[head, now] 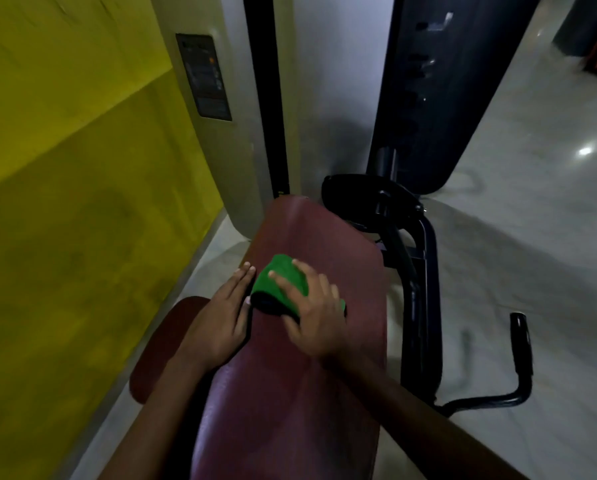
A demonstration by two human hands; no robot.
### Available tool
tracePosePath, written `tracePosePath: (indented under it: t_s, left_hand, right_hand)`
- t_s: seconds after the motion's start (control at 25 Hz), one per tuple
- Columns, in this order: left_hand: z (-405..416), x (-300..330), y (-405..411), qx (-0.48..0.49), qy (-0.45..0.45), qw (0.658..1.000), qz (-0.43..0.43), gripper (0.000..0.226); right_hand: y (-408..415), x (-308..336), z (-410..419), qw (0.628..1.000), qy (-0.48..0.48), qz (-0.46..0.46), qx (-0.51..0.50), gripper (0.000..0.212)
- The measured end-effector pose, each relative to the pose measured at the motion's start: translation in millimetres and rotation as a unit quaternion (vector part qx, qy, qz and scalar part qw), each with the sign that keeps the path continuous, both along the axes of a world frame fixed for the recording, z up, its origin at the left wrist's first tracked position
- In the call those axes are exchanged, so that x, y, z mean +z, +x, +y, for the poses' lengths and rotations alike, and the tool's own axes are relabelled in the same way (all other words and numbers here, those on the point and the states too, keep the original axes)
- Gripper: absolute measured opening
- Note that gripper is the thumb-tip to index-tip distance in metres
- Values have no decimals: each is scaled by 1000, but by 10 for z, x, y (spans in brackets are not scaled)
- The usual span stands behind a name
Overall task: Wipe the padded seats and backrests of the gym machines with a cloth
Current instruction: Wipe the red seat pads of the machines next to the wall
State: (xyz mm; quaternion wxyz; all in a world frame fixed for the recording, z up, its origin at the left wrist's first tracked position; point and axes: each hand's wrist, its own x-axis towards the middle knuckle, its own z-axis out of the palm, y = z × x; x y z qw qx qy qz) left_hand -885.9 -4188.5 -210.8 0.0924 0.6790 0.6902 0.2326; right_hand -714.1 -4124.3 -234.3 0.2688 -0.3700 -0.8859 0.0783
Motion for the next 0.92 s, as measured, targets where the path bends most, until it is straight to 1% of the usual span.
tracePosePath:
  t_s: [0.04, 0.08, 0.16, 0.2, 0.28, 0.4, 0.48, 0.56, 0.64, 0.68, 0.76, 0.84, 0.92]
  left_hand:
    - [-2, 0, 4, 4, 0, 1000, 6, 57]
    - [-7, 9, 9, 7, -4, 1000, 11, 57]
    - [-15, 32, 12, 8, -9, 1000, 17, 59]
    - [-21, 45, 13, 8, -7, 1000, 17, 62]
    - [-29, 51, 31, 14, -3, 1000, 15, 66]
    - [-23, 58, 35, 17, -8, 1000, 18, 59]
    - [-22, 72, 34, 14, -17, 999, 27, 61]
    - [-4, 83, 35, 8, -27, 999, 33, 65]
    - [19, 94, 88, 22, -48, 998, 18, 63]
    - [23, 90, 127, 33, -59, 998, 12, 61]
    - [41, 70, 176, 51, -61, 997, 10, 60]
    - [90, 57, 194, 56, -61, 996, 20, 66]
    - [167, 45, 193, 57, -74, 995, 26, 68]
  right_hand:
    - [-26, 47, 149, 1000, -7, -3, -16, 65]
    - [-71, 99, 315, 998, -26, -8, -52, 62]
    - [-170, 198, 569, 989, -75, -22, -123, 58]
    - [-196, 217, 568, 986, -96, -18, -138, 58]
    - [-152, 143, 360, 989, -74, 7, -128, 60]
    - [70, -54, -28, 997, -47, 31, -60, 67]
    - [136, -109, 116, 998, -47, 20, -47, 68]
    - [144, -64, 439, 992, -79, 12, -102, 63]
    - [139, -40, 662, 974, -136, 3, -179, 56]
    - [150, -61, 662, 968, -151, 5, -202, 56]
    - [198, -159, 490, 972, -135, 41, -188, 57]
    - [327, -305, 256, 986, -90, 61, -126, 60]
    - [467, -395, 429, 994, -59, 43, -78, 63]
